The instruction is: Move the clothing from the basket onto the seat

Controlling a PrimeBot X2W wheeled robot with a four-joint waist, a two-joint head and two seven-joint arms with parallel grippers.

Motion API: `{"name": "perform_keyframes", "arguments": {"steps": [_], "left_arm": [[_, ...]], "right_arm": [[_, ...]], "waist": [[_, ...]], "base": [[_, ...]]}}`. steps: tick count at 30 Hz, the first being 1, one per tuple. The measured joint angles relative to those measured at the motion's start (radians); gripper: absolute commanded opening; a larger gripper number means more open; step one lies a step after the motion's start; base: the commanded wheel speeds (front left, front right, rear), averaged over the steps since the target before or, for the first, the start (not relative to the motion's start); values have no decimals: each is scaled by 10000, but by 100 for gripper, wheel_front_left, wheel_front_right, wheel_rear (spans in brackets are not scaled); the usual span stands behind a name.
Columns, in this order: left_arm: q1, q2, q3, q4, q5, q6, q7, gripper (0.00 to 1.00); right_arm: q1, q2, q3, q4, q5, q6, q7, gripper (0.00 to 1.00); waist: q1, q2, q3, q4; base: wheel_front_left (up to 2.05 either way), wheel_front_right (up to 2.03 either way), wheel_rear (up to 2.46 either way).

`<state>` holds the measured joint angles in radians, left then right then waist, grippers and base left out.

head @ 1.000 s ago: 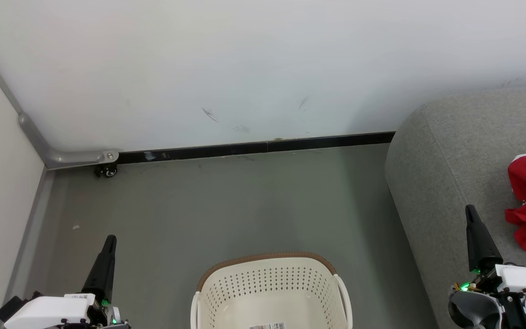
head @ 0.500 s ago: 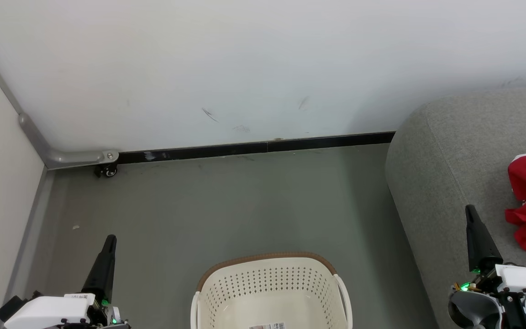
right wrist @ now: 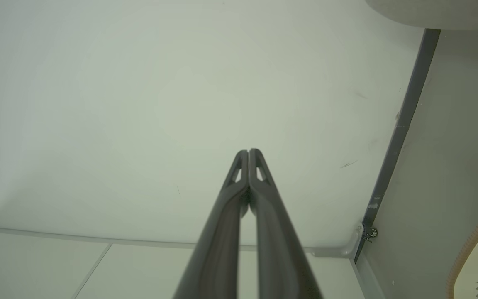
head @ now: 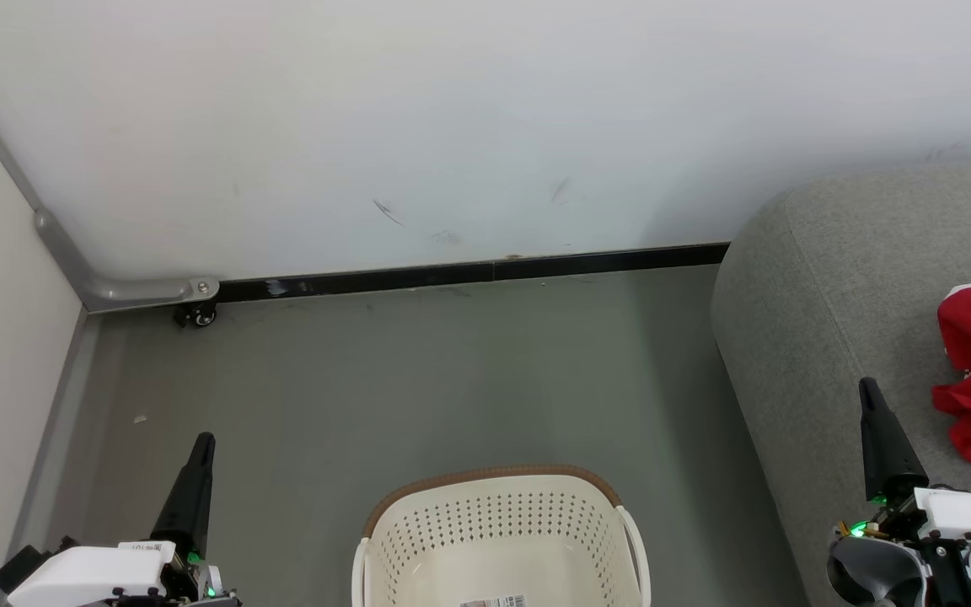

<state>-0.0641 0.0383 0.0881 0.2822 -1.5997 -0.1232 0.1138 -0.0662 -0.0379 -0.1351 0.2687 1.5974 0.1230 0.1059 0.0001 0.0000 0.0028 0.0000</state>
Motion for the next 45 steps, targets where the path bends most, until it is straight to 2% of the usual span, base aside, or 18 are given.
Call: {"name": "perform_keyframes", "arguments": {"steps": [45], "left_arm": [[0,-2,-4,-36,0,0,0,0]], "right_arm": [[0,0,0,0,0,0,0,0]], "waist": [[0,-2,1,0]], "base": [[0,0,0]]}}
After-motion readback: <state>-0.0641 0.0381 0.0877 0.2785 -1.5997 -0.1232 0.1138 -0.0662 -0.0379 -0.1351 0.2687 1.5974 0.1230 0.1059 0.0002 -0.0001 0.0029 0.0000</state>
